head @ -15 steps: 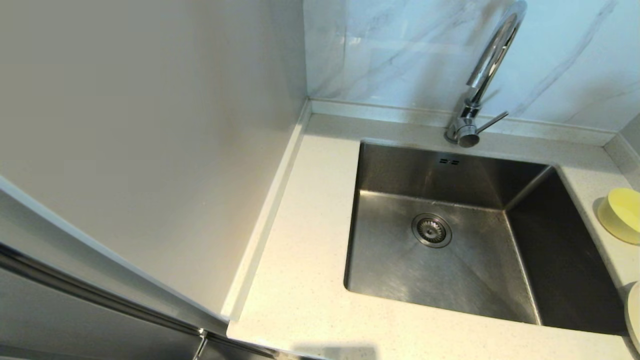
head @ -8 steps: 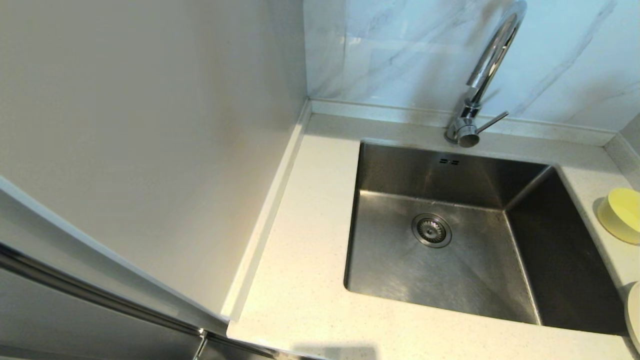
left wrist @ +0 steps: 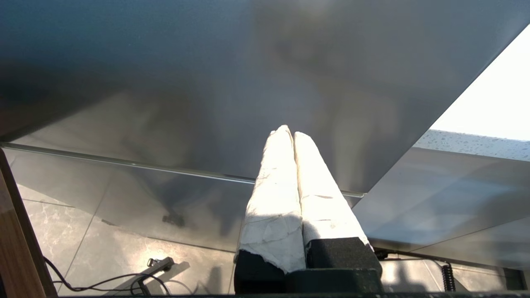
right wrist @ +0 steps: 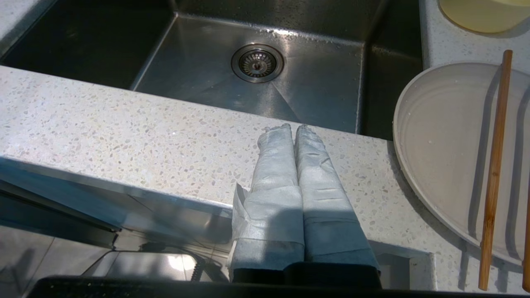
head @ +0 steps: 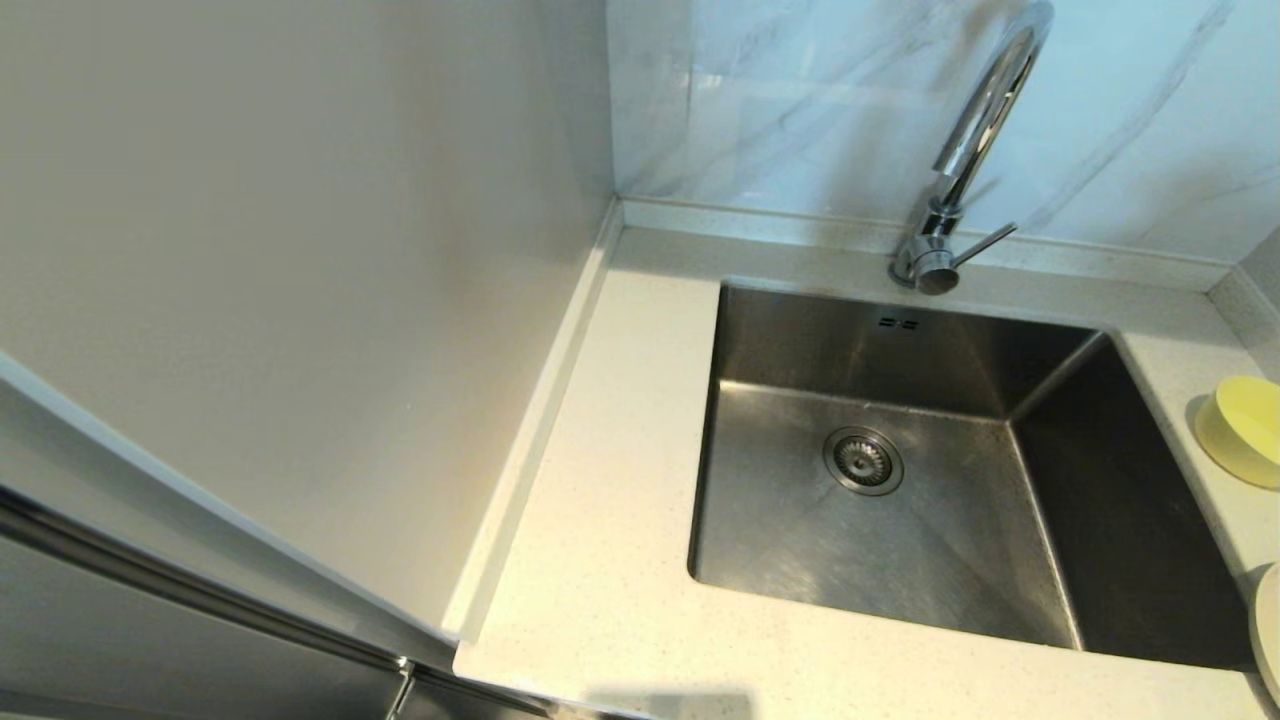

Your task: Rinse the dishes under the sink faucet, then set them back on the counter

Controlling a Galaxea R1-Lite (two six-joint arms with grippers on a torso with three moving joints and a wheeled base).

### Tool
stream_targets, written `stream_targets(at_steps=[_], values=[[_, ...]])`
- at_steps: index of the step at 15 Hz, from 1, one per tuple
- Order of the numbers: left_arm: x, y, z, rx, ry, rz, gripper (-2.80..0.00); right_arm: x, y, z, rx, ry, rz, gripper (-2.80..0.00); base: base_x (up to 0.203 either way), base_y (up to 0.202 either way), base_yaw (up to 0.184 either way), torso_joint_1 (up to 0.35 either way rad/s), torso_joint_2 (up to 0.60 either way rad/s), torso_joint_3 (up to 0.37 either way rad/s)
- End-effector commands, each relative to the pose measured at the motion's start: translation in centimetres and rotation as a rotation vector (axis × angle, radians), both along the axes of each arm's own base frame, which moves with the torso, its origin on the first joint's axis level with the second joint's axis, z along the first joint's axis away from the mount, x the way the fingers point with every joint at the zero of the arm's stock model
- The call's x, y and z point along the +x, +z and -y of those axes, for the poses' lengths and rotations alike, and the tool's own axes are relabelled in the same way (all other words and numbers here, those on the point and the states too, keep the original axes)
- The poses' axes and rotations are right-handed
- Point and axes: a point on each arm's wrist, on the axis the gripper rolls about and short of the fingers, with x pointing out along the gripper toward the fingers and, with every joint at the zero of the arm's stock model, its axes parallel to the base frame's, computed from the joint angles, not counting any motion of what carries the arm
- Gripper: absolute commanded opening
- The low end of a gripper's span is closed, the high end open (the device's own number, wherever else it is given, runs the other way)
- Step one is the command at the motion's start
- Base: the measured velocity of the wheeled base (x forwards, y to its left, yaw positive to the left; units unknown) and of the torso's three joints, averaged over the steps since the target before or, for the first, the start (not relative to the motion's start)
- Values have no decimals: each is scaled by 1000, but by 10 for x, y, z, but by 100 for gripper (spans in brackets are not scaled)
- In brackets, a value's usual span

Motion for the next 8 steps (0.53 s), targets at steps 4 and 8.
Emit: stream_targets(at_steps=[4, 8], values=[[0, 0, 0, 0, 0, 0, -280, 0, -2, 0, 7, -3, -11, -280, 0, 0, 0, 0, 0, 0], [0, 0, 0, 0, 0, 0, -280, 1, -2, 0, 26, -10, -6, -280, 0, 0, 0, 0, 0, 0]])
